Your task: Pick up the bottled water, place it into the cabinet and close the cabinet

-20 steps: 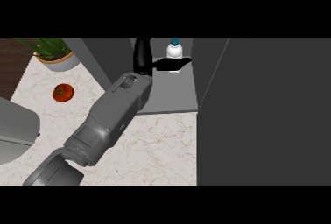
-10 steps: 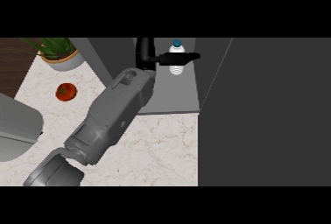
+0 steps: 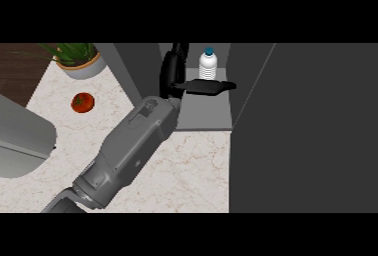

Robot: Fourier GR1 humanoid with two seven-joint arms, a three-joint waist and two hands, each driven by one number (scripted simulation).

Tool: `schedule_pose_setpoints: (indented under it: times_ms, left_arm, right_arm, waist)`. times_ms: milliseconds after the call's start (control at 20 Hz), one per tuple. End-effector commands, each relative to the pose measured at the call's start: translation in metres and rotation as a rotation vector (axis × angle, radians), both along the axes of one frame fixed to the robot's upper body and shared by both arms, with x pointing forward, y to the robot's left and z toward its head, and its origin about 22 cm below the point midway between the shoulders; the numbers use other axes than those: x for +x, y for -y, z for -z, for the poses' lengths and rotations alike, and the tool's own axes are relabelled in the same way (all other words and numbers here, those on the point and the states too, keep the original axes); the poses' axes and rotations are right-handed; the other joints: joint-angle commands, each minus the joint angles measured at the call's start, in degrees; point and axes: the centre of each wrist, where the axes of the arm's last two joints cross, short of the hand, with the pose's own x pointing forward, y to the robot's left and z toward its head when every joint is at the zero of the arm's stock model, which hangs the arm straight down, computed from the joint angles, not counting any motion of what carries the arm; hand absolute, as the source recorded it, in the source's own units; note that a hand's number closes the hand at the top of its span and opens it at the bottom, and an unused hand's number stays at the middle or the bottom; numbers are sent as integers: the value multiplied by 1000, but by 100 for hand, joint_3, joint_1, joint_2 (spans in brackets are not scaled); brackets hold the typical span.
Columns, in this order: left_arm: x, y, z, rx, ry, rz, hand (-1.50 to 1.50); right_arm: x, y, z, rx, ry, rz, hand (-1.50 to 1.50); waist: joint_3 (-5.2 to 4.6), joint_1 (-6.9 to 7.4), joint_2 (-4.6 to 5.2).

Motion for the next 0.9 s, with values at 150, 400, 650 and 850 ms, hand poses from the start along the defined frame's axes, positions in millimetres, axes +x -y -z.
schedule_pose_setpoints:
  times_ms: [150, 400, 650, 850]
  left_arm:
    - [-52, 15, 7, -72, -13, 86, -150]
    - [-85, -9, 24, -104, -4, 111, -150]
    - [-126, -10, 21, -132, -17, 142, -150]
    - [-160, -29, 32, -134, -47, 168, -150]
  right_arm:
    - [-4, -12, -20, -27, 37, -13, -150]
    - [5, -16, -26, -28, 44, -9, -150]
    - [14, -20, -30, -41, 58, -17, -150]
    - [12, -28, -42, -37, 29, -76, -150]
  waist:
    - [3, 96, -41]
    - [0, 153, -4]
    - [1, 146, 8]
    - [-4, 169, 18]
